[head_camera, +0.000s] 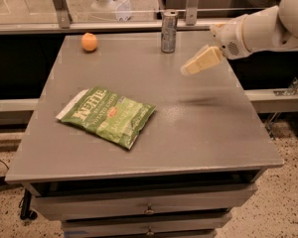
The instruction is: Pick redbull can
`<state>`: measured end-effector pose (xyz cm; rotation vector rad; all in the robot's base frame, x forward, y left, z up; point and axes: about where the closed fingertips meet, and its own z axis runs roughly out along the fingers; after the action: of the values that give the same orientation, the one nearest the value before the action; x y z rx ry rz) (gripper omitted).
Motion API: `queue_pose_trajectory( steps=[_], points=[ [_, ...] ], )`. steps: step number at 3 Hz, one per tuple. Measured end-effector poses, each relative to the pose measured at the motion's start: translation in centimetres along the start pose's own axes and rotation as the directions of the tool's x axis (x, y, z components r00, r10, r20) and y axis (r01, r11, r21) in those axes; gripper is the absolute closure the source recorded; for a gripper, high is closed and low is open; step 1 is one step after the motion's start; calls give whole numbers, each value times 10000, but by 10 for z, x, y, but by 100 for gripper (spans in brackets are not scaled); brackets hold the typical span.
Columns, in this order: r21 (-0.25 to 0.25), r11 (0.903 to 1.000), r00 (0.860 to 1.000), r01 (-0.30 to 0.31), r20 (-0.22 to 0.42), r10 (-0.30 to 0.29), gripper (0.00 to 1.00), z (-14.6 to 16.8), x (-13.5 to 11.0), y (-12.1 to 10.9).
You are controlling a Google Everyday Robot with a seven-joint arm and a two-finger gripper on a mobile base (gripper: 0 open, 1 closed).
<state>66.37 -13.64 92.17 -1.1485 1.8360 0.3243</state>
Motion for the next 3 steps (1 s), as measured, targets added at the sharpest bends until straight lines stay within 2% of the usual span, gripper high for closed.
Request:
queue_pose_trajectory(
  steps=[1,3],
  points=[
    [455,9986,9974,-263,679,232,0,28,-8,-18],
    [1263,9870,9770,-995,2005,728,0,93,-28,-62]
  ],
)
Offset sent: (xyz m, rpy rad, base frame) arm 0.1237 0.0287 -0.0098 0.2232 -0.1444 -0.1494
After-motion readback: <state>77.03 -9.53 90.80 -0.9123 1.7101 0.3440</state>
